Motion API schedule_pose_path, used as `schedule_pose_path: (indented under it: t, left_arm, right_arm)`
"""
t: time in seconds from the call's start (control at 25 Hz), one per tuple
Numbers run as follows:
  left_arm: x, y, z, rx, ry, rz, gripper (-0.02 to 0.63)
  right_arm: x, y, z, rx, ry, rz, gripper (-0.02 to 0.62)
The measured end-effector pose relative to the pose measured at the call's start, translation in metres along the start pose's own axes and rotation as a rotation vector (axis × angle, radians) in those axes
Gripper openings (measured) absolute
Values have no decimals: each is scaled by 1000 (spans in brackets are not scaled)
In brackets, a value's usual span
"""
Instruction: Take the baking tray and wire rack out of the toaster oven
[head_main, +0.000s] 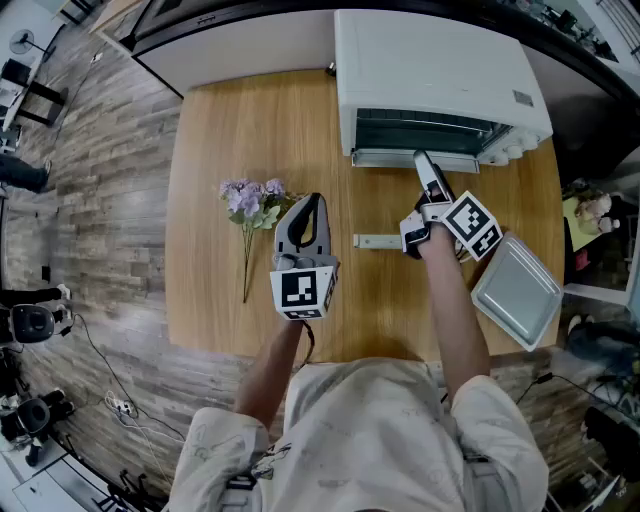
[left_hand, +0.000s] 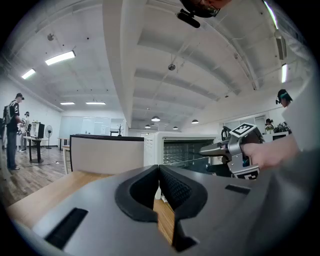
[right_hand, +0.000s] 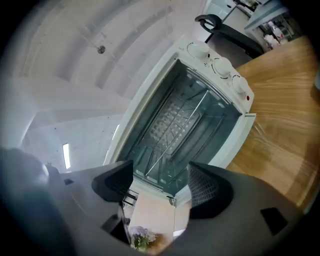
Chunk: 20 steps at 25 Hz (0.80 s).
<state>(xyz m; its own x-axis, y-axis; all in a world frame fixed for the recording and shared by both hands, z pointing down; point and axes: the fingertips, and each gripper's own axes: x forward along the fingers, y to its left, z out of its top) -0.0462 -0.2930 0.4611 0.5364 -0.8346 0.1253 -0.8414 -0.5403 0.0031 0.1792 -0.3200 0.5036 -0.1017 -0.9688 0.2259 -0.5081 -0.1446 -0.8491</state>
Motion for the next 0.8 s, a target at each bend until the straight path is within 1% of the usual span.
schedule_pose_path:
  t: [0.12, 0.28, 0.4, 0.64, 0.72, 0.8]
  left_arm:
    - [5, 1, -2, 8, 5, -11, 17]
    - [12, 6, -7, -2, 16, -8, 16]
    - [17, 10, -14, -22, 34, -4, 15]
    - [24, 15, -22, -29, 47, 5, 15]
    - [25, 17, -26, -38, 56, 10, 15]
    - [26, 19, -30, -45, 67, 14, 15]
  right_arm:
    - [12, -4, 0, 73, -12, 10, 341]
    - [31, -5, 4, 174, -45, 58, 309]
    - [43, -9, 10, 209, -67, 70, 302]
    - [70, -14, 17, 285, -85, 95, 288]
    - [77, -14, 19, 298, -97, 97, 266]
    - [83, -15, 22, 315, -111, 101, 264]
